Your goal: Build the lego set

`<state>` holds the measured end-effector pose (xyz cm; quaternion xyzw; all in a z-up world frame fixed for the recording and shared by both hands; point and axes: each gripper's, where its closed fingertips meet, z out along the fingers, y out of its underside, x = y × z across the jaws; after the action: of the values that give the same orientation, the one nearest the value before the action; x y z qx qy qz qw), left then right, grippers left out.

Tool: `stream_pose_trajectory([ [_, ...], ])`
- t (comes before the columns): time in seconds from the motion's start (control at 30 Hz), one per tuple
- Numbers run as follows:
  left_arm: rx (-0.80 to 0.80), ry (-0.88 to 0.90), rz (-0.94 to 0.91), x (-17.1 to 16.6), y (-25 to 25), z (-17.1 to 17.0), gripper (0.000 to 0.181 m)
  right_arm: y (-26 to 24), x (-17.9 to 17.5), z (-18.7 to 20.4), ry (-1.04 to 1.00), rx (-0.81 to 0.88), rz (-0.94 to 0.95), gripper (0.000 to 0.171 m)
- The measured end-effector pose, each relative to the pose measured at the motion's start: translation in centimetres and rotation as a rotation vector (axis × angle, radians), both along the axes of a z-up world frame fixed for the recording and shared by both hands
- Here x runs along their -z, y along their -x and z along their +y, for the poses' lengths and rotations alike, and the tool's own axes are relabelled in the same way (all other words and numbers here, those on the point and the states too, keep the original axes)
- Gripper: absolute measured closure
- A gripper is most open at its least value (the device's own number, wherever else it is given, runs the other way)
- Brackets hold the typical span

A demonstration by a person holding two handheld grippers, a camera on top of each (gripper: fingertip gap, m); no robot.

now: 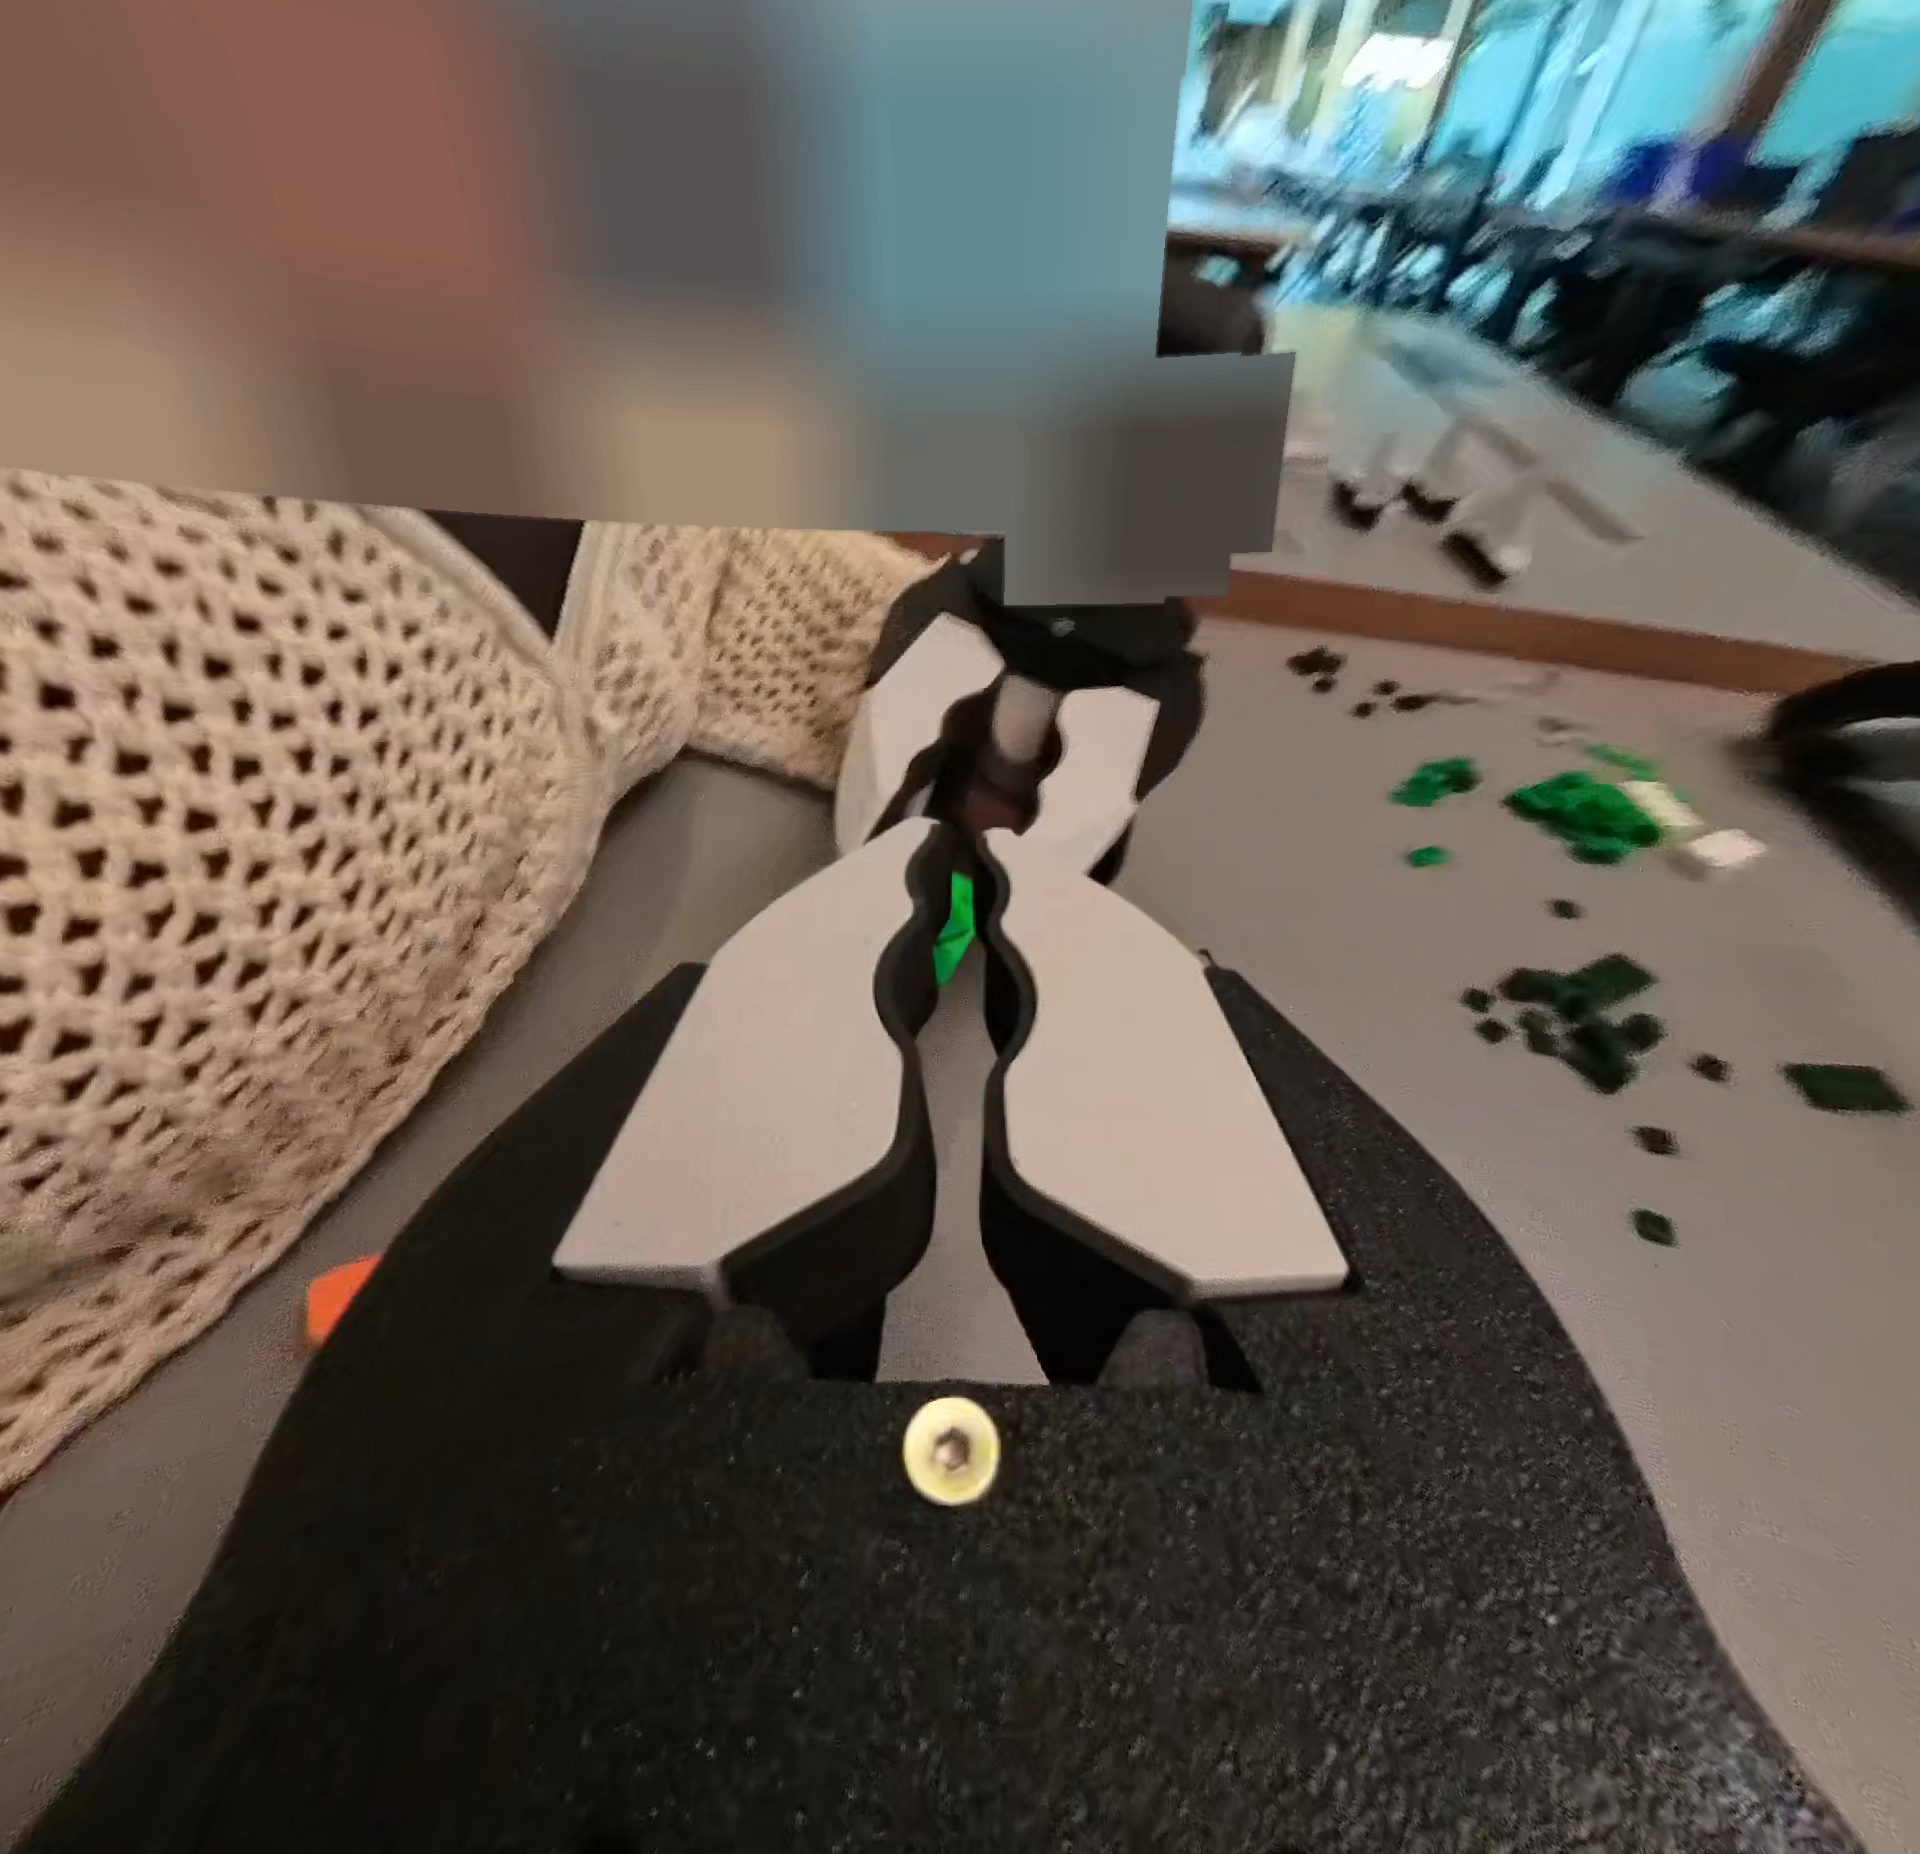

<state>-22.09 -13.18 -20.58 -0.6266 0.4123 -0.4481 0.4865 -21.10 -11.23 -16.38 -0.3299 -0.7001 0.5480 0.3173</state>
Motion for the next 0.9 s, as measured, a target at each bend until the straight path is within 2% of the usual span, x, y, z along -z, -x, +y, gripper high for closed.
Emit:
stream_pose_trajectory([
  [0.13,0.023,0.008,0.002,0.1,-0.1,-0.3,0.147,0.5,2.4,-1.6,-0.153,-0.086,-0.146,0.164],
  [0.23,0.04,0.002,0.013,0.2,-0.3,-0.6,0.147,1.3,2.9,-2.0,-0.194,-0.113,-0.17,0.158],
  [0.4,0.06,0.0,0.01,0.1,-0.4,-0.9,0.147,1.0,3.8,-2.9,-0.208,-0.207,-0.284,0.16],
  [0.7,0.062,-0.007,0.028,0.3,-0.6,-1.0,0.147,0.9,4.3,-2.6,-0.262,-0.171,-0.304,0.164],
  [0.9,-0.013,0.009,0.003,-0.1,-0.2,0.0,0.147,1.3,3.8,-1.3,-0.368,-0.032,-0.259,0.168],
])
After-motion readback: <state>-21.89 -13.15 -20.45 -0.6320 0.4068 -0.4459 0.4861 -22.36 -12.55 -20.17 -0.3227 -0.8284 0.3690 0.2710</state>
